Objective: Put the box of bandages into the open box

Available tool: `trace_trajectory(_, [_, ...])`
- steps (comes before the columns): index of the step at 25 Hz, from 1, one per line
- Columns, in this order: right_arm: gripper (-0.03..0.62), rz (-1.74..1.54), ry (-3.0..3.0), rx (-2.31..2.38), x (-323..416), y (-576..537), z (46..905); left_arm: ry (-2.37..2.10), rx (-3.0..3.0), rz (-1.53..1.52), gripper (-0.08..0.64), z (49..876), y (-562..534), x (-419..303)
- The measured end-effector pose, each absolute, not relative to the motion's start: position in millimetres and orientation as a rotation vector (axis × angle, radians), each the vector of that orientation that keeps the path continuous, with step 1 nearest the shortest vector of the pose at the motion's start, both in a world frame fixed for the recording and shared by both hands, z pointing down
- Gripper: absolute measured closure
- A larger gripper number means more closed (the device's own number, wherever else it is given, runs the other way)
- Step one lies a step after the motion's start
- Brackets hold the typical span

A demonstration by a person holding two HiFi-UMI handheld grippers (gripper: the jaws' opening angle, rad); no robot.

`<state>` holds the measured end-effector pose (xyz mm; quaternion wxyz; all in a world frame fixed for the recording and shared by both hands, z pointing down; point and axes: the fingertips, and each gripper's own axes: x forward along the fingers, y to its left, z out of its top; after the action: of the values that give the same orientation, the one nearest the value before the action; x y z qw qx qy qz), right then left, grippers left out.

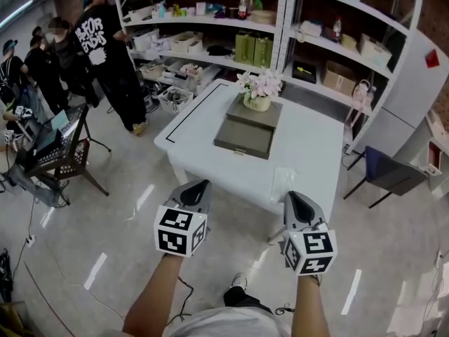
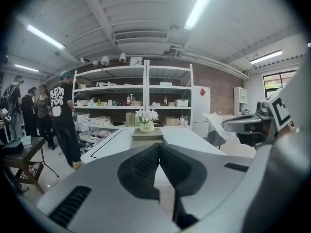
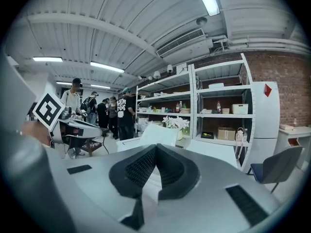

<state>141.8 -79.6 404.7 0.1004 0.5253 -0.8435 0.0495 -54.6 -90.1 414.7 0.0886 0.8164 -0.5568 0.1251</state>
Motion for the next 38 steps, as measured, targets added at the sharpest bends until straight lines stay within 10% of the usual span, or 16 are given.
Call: trace_trajectory(38, [0.588, 0.145, -2.446, 1.361, 97, -294, 445, -1.576, 2.473, 0.401, 0.555, 440, -313, -50])
